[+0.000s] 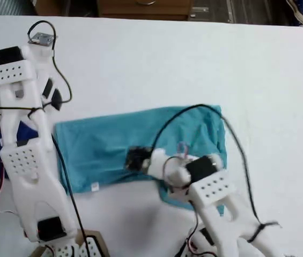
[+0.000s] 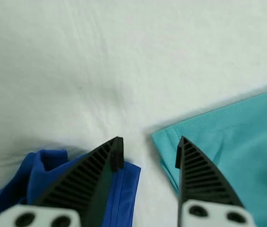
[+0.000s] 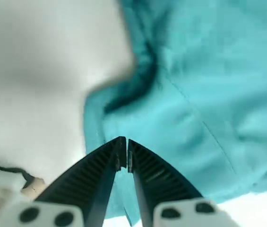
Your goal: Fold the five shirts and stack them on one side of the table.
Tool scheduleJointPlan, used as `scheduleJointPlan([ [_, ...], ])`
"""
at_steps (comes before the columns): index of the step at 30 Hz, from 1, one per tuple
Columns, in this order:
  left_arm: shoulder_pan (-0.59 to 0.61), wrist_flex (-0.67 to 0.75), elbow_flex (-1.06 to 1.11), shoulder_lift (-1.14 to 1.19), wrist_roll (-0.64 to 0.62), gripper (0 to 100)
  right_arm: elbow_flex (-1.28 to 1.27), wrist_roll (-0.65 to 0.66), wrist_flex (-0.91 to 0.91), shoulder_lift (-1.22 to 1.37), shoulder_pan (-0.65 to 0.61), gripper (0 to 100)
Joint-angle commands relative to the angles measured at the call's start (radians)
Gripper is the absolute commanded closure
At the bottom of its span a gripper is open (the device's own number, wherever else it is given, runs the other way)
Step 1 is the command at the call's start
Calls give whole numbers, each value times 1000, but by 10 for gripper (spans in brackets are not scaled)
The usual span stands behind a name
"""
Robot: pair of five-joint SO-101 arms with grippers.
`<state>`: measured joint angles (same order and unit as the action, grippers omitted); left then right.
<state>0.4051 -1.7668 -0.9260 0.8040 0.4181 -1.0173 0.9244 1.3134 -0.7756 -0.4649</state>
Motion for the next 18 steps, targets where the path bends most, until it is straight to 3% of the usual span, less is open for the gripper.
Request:
scheduleJointPlan([
  [1, -5, -12, 1, -9, 14, 793, -18, 92, -8, -21, 108, 978],
  [5, -8, -12, 1, -9, 14, 793, -91, 138, -91, 42, 183, 978],
  [13, -8, -12, 1, -9, 14, 793, -126, 158, -125, 213, 188, 978],
  [18, -8, -12, 1, -9, 14, 793, -129, 155, -97, 239, 90, 978],
])
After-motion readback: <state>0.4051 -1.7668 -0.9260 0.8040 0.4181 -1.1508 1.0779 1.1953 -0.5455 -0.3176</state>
